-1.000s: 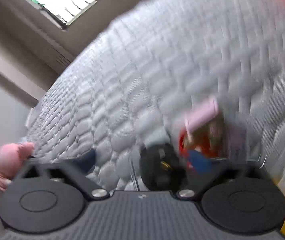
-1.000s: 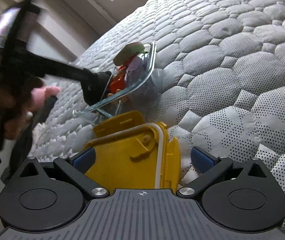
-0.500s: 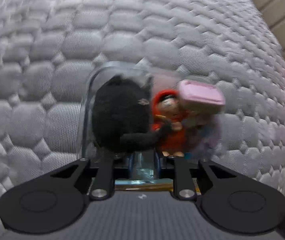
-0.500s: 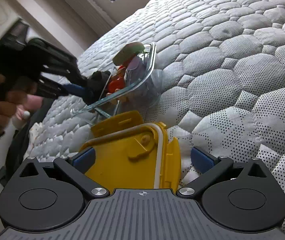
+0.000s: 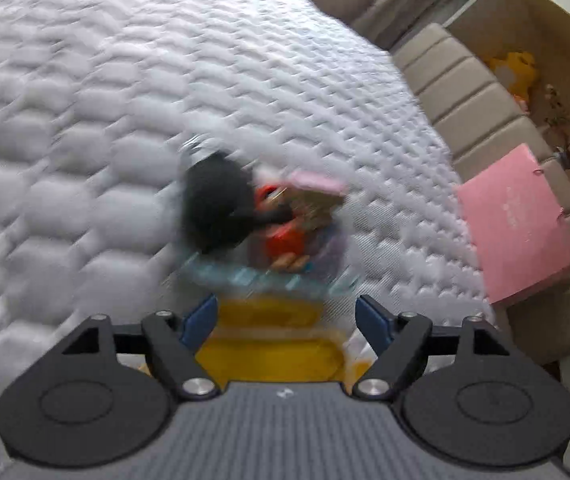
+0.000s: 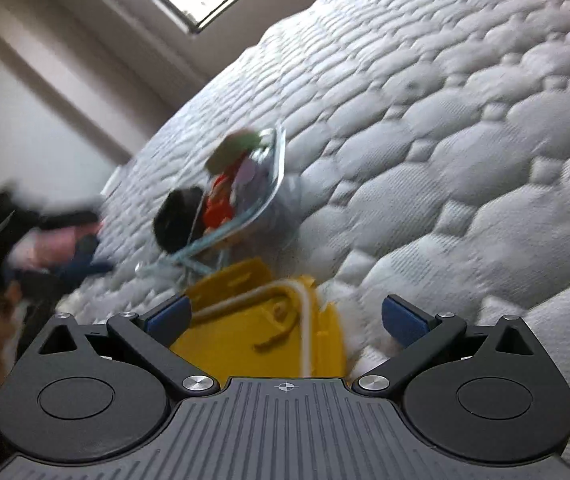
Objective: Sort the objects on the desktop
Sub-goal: 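Move the right gripper onto the yellow lid and grasp its edge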
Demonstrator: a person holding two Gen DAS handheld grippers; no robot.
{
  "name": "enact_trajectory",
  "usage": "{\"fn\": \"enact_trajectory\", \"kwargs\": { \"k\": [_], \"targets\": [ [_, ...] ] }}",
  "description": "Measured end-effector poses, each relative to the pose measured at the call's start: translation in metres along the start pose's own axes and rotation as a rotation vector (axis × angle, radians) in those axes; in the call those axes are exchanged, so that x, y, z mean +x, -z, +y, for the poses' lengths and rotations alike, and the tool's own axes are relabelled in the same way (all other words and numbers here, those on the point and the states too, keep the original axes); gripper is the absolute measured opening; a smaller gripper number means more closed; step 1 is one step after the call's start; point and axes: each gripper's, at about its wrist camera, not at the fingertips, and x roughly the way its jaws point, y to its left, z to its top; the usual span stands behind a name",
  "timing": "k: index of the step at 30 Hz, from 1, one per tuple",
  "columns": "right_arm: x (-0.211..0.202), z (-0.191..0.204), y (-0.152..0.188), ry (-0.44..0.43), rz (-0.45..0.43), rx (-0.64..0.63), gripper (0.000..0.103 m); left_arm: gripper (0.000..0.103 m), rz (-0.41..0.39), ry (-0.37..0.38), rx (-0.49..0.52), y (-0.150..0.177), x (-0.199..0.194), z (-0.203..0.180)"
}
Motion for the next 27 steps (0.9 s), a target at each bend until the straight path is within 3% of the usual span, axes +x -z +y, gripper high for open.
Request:
{"fn": "enact_trajectory", "kwargs": {
  "k": [3,7,9,12,16,19,25,26,27],
  "targets": [
    [-0.011,-0.007,-0.002,-0.064,0.026,0.022,0.103,0.077,0.117,-0.007,-0.017,0.031,0.009,0.019],
    [-0.012,-0.015,0.003,-0.138,0.150,0.153,0.102,0.073,0.149,0.010,0.060,0.066,0.011,0.006],
    [-0.012,-0.006,0.009,-0.079,0.182,0.114,0.102,0.073,0.124,-0.042,0.138,0.078,0.007,-0.016],
    [-0.011,0.009,0.018,-0.012,0.224,0.055,0.102,0.074,0.112,-0.030,0.241,0.088,0.001,-0.045],
    [-0.004,0.007,0.029,-0.027,0.291,0.143,0.102,0.077,0.092,0.007,0.358,0.101,-0.009,-0.074],
    [0.002,0.006,0.035,0.000,0.279,0.165,0.102,0.079,0.074,0.019,0.399,0.111,-0.017,-0.083],
    [0.007,0.023,0.041,-0.003,0.203,0.112,0.099,0.080,0.062,0.043,0.382,0.121,-0.029,-0.078],
    [0.007,0.027,0.041,0.010,0.190,0.094,0.087,0.080,0.058,0.039,0.376,0.122,-0.032,-0.075],
    [0.006,0.031,0.039,0.033,0.180,0.074,0.047,0.080,0.052,0.034,0.370,0.123,-0.034,-0.072]
  ]
}}
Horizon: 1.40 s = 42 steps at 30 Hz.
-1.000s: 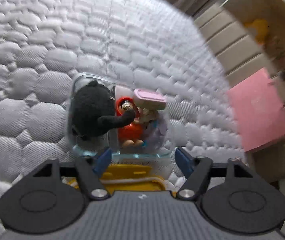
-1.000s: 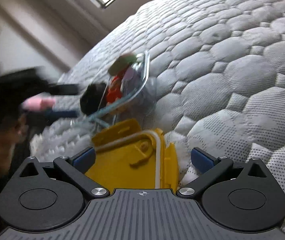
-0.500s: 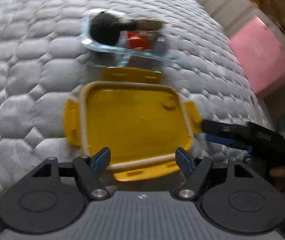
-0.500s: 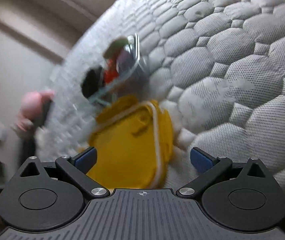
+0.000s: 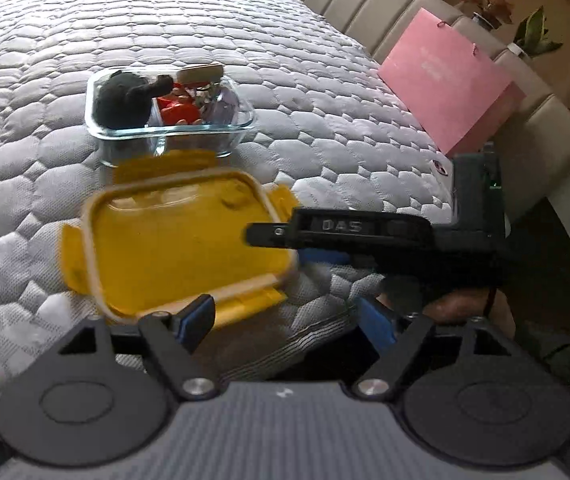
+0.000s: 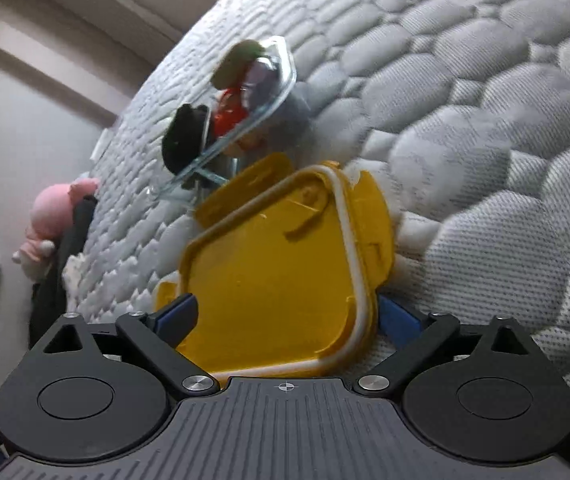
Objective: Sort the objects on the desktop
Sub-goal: 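Move the right gripper onto the yellow lid and grasp its edge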
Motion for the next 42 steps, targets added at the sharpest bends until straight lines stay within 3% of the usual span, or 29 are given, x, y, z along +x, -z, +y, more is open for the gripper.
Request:
{"fn": "enact_trajectory", "kwargs": {
  "k": [1,2,4,6,9,13,16,17,19,21,23,25,26,28,29,30,32,33,34,38,39,42],
  "targets": [
    [-0.001,0.003,-0.002,0.025,-0.010,-0.018,0.028,0.080,-0.009,-0.007,-0.005,0.002,-0.003,0.003],
    [-0.004,0.005,-0.006,-0.004,-0.005,-0.014,0.020,0.080,-0.027,-0.022,-0.013,0.003,-0.008,0.008],
    [-0.012,0.014,-0.015,-0.056,0.001,-0.035,0.020,0.081,-0.090,-0.095,-0.033,0.007,-0.020,0.019],
    [-0.024,0.037,-0.024,-0.055,-0.011,-0.119,0.023,0.084,-0.175,-0.226,-0.055,0.011,-0.031,0.028],
    [-0.035,0.082,-0.038,-0.031,-0.002,-0.246,0.028,0.092,-0.266,-0.393,0.005,0.014,-0.043,0.026],
    [-0.034,0.151,-0.051,0.023,0.027,-0.400,0.035,0.092,-0.312,-0.449,0.138,0.015,-0.044,0.014],
    [-0.033,0.193,-0.054,0.073,-0.015,-0.530,0.037,0.087,-0.407,-0.562,0.194,0.012,-0.046,0.012],
    [-0.032,0.202,-0.054,0.063,-0.017,-0.564,0.018,0.087,-0.457,-0.607,0.235,0.013,-0.046,0.011],
    [-0.031,0.219,-0.054,0.032,-0.015,-0.629,0.016,0.089,-0.548,-0.707,0.345,0.016,-0.044,0.007],
    [-0.030,0.229,-0.053,0.029,-0.039,-0.654,0.017,0.089,-0.570,-0.808,0.447,0.019,-0.034,0.005],
    [-0.034,0.229,-0.051,0.025,-0.092,-0.693,0.017,0.090,-0.544,-0.848,0.470,0.022,-0.025,0.006],
    [-0.040,0.221,-0.051,0.013,-0.131,-0.702,0.017,0.090,-0.495,-0.802,0.405,0.026,-0.022,0.010],
    [-0.043,0.213,-0.052,0.001,-0.138,-0.690,0.023,0.090,-0.446,-0.735,0.331,0.028,-0.023,0.014],
    [-0.047,0.180,-0.057,-0.025,-0.098,-0.592,0.056,0.089,-0.340,-0.501,0.140,0.027,-0.029,0.026],
    [-0.050,0.163,-0.059,-0.038,-0.075,-0.539,0.078,0.089,-0.275,-0.321,0.016,0.026,-0.030,0.037],
    [-0.046,0.144,-0.059,-0.031,-0.035,-0.491,0.083,0.088,-0.204,-0.143,-0.096,0.025,-0.027,0.047],
    [-0.037,0.106,-0.058,-0.007,0.053,-0.396,0.081,0.086,-0.038,0.139,-0.271,0.022,-0.006,0.063],
    [-0.030,0.089,-0.056,0.017,0.094,-0.353,0.078,0.086,0.020,0.180,-0.310,0.020,0.004,0.063],
    [-0.022,0.072,-0.053,0.043,0.134,-0.310,0.077,0.086,0.053,0.160,-0.301,0.018,0.011,0.058],
    [-0.004,0.028,-0.044,0.035,0.203,-0.153,0.077,0.087,0.100,-0.071,-0.122,0.016,0.028,0.025],
    [0.001,0.021,-0.043,0.031,0.208,-0.127,0.077,0.088,0.110,-0.083,-0.090,0.017,0.030,0.018],
    [0.013,0.021,-0.038,0.078,0.138,-0.211,0.078,0.090,0.127,-0.059,-0.064,0.017,0.030,0.021]
  ]
}}
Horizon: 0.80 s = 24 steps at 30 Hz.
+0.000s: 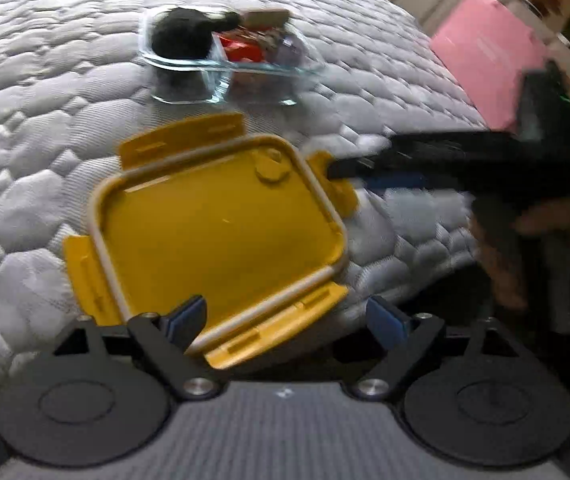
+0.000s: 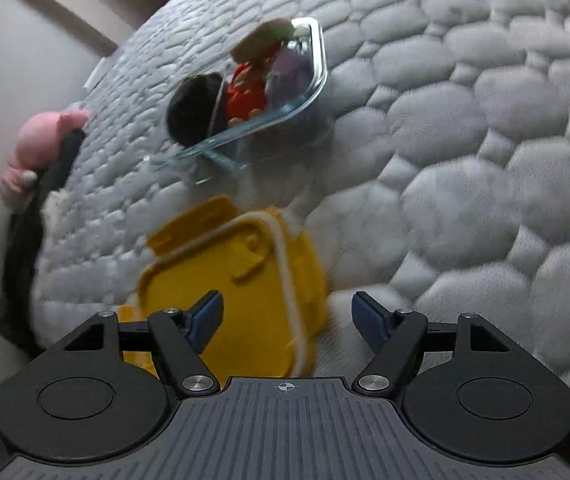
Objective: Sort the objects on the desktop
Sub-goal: 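Move the right gripper onto the yellow lid and grasp its edge, then lift the yellow lid up on its edge with the right gripper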
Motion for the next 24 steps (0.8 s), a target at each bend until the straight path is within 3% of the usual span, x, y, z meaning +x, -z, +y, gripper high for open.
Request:
{"fn": "enact_trajectory", "kwargs": {
  "k": [5,6,7,9,13,21,24],
  "targets": [
    [0.027,0.011,0.003,-0.016,0.003,-0.115,0.080,0.091,-0.008,-0.031,-0.016,0.002,-0.006,0.012],
    [0.027,0.017,0.003,-0.013,0.002,-0.153,0.065,0.091,-0.011,-0.033,-0.029,0.001,-0.008,0.015],
    [0.027,0.023,0.004,-0.010,0.001,-0.191,0.060,0.091,-0.014,-0.036,-0.041,0.001,-0.009,0.017],
    [0.026,0.033,0.004,0.007,0.008,-0.244,0.026,0.091,-0.025,-0.042,-0.054,0.001,-0.011,0.020],
    [0.014,0.043,0.000,-0.052,0.030,-0.239,0.021,0.092,-0.057,-0.062,-0.040,0.004,-0.017,0.019],
    [-0.041,0.080,-0.026,-0.106,-0.122,-0.305,0.005,0.094,-0.141,-0.090,-0.047,0.007,-0.037,0.024],
    [-0.061,0.090,-0.042,-0.111,-0.183,-0.328,0.005,0.094,-0.147,-0.099,-0.038,0.005,-0.040,0.020]
  ]
}}
